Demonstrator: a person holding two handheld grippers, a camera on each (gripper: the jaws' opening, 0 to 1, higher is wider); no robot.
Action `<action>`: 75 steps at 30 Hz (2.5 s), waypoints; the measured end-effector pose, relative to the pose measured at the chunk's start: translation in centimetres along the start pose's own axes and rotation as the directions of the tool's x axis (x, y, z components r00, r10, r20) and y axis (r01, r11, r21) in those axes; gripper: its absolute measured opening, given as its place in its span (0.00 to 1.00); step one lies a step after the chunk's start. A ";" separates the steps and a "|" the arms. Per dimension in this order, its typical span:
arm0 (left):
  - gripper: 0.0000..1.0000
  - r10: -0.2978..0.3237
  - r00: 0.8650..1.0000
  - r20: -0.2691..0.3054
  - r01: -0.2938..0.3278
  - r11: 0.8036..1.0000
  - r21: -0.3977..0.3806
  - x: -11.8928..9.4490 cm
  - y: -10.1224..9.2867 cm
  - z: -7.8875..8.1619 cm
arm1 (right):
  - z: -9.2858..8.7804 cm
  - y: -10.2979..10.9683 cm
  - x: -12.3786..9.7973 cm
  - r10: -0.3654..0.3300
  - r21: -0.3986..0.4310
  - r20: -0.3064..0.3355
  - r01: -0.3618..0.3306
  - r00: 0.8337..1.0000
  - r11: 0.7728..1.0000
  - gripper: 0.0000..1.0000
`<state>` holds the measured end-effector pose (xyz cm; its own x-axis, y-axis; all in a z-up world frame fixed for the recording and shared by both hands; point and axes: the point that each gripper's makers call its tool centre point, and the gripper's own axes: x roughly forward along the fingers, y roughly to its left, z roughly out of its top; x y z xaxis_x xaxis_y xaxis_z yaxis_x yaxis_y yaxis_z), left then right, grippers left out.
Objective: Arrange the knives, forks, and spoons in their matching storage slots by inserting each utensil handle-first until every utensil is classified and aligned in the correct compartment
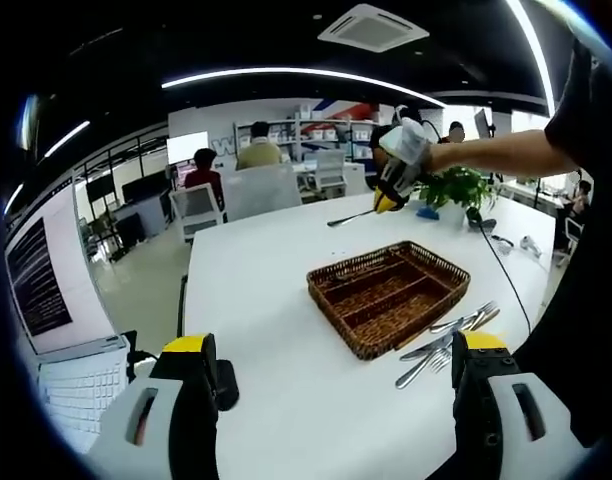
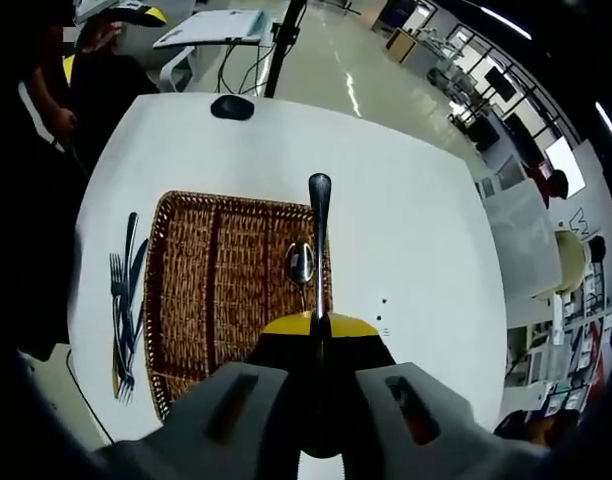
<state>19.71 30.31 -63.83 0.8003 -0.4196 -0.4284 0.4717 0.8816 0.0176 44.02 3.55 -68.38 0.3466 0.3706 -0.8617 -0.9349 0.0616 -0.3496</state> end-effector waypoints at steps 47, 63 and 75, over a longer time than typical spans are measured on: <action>1.00 0.041 0.999 -0.030 -0.042 0.999 -0.013 -0.7 2.3 -0.1 | -3.5 2.9 9.5 0.113 0.036 -0.001 -0.113 0.994 0.993 0.00; 1.00 0.049 0.998 -0.043 -0.050 0.998 -0.022 -0.6 3.0 -0.5 | -5.0 4.5 12.4 0.178 0.065 -0.036 -0.175 0.983 0.982 0.00; 1.00 0.051 0.997 -0.054 -0.053 0.998 -0.027 -0.3 3.3 -0.7 | -5.8 4.4 13.7 0.186 0.099 -0.067 -0.179 0.980 0.979 0.00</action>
<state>20.76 33.55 -64.24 0.8023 -0.3618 -0.4747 0.4186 0.9080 0.0156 45.09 3.52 -83.82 0.1708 0.3131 -0.9342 -0.9848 0.0854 -0.1514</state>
